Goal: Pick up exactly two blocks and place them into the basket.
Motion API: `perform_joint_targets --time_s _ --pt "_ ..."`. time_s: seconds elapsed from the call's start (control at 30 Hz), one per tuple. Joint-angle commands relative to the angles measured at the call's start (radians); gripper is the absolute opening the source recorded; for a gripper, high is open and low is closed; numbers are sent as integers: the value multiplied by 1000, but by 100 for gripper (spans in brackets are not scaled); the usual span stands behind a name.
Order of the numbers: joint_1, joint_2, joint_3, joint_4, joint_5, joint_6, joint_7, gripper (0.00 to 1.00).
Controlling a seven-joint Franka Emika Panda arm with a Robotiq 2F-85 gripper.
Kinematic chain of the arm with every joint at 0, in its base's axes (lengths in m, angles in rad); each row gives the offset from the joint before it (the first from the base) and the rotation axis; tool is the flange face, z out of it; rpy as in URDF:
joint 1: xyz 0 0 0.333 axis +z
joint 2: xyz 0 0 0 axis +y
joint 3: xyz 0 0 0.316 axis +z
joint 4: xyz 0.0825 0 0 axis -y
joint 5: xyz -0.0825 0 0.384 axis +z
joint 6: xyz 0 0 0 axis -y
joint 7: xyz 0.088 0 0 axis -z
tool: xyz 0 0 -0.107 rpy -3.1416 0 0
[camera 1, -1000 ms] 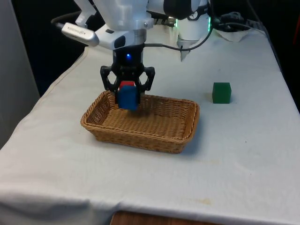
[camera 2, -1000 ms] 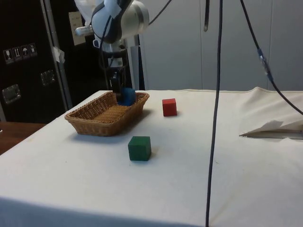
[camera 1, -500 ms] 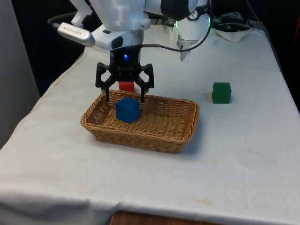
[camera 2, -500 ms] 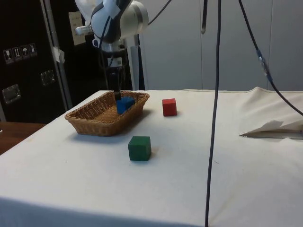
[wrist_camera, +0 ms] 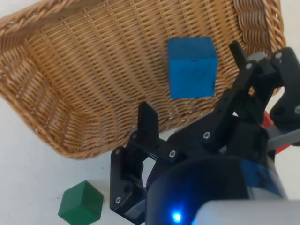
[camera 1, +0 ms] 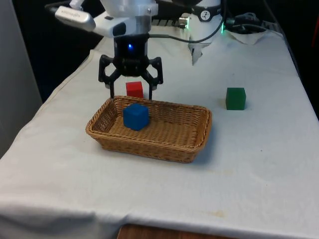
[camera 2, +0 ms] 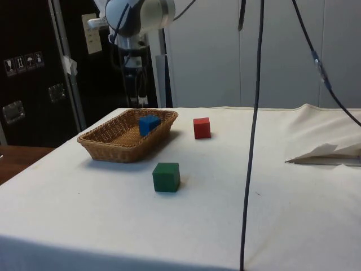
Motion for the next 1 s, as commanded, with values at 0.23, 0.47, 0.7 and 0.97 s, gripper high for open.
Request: perform_joint_targets --time_s 0.23,0.47,0.7,0.97 --pt "11 -38 -15 0 -1 -21 48 100" --pt "29 -71 -17 -16 -4 -35 80 100" --pt "76 -128 -13 -79 -54 -14 131 100" --pt "102 -191 3 -137 -110 -12 188 100"
